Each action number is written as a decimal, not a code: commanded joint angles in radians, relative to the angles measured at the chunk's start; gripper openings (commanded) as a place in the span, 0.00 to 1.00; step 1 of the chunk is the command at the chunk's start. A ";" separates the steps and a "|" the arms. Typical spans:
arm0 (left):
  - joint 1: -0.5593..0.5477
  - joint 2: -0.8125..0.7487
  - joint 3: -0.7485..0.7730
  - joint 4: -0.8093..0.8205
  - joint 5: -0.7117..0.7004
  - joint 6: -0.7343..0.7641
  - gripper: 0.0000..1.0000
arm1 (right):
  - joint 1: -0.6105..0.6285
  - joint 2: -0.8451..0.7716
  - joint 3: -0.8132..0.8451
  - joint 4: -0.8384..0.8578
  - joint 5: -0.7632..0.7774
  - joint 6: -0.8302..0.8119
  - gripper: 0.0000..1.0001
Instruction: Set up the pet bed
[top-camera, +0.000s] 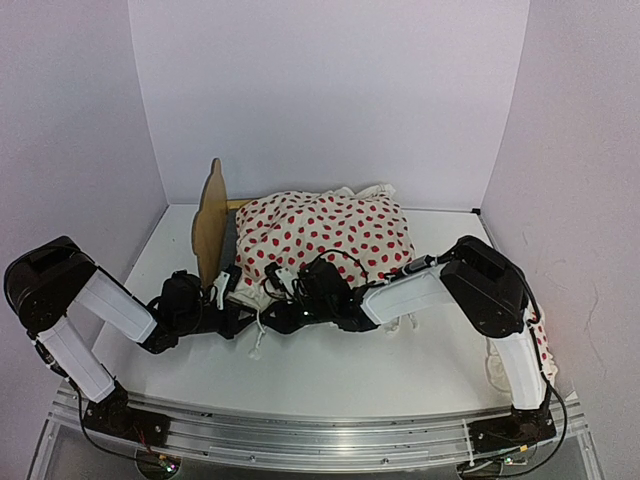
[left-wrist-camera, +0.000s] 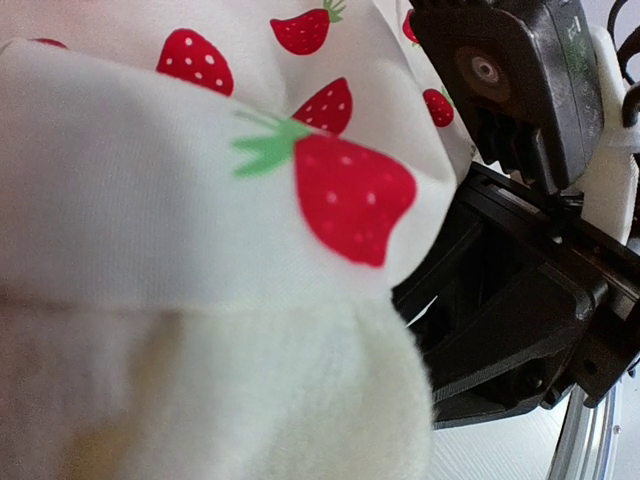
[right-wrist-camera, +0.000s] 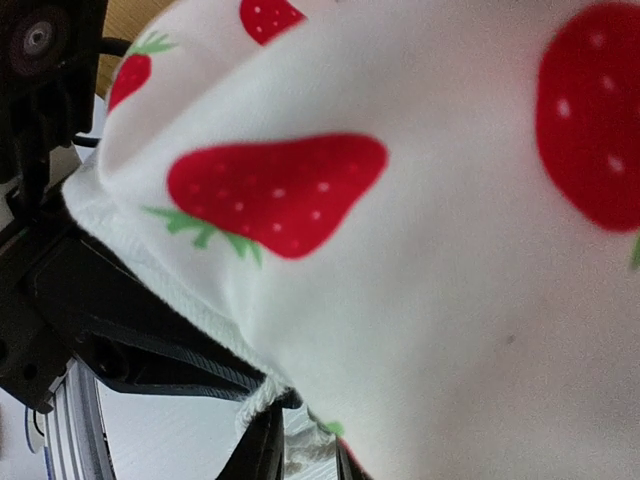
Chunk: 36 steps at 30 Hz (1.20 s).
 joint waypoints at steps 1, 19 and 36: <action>0.006 0.008 -0.003 -0.011 0.005 -0.018 0.00 | 0.002 0.029 0.033 0.024 0.009 -0.025 0.19; 0.006 0.015 -0.004 -0.003 0.013 -0.015 0.00 | 0.023 0.062 0.081 -0.010 0.062 -0.114 0.20; 0.007 -0.134 0.138 -0.492 0.028 -0.042 0.40 | 0.023 -0.031 0.000 -0.009 0.093 0.019 0.00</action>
